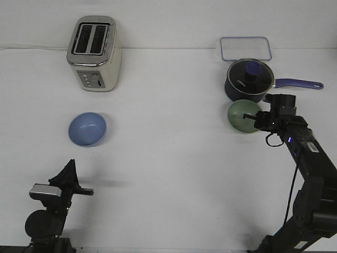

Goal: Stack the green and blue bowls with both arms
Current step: 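Reach the right gripper forward to the rim of the pale green bowl, then grasp the green bowl rim with the right gripper and carry it toward the table center, then lower the green bowl, open the right gripper and withdraw it, then reach the left gripper to the light blue bowl and grasp its rim, then carry the blue bowl with the left gripper and lower it into the green bowl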

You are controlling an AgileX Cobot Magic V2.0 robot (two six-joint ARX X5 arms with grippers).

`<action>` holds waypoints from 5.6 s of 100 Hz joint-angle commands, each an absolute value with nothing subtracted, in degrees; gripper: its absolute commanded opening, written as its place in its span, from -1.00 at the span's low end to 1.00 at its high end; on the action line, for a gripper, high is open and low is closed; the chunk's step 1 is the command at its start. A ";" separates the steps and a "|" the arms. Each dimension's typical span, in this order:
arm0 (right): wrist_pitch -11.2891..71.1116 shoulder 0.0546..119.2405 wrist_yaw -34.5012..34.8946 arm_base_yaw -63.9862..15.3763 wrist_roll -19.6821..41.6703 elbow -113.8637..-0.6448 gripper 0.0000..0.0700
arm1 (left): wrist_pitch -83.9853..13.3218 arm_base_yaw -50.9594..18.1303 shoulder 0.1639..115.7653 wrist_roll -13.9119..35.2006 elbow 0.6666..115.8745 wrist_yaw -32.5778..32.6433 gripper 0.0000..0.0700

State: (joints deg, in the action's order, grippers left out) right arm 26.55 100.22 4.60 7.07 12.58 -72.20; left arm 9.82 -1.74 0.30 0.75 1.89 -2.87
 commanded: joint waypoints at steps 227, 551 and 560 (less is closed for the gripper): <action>25.89 83.61 7.49 -39.48 19.57 -51.79 -0.25 | 10.41 -1.74 0.19 2.81 0.82 -2.61 -0.96; 17.23 27.75 -1.28 -30.52 13.45 -25.15 -0.09 | -12.75 -14.06 60.29 14.72 49.45 -21.02 -0.96; 17.26 27.75 -0.89 -30.52 13.45 -25.15 -0.09 | -12.71 -20.27 61.06 15.16 49.45 -19.77 -0.96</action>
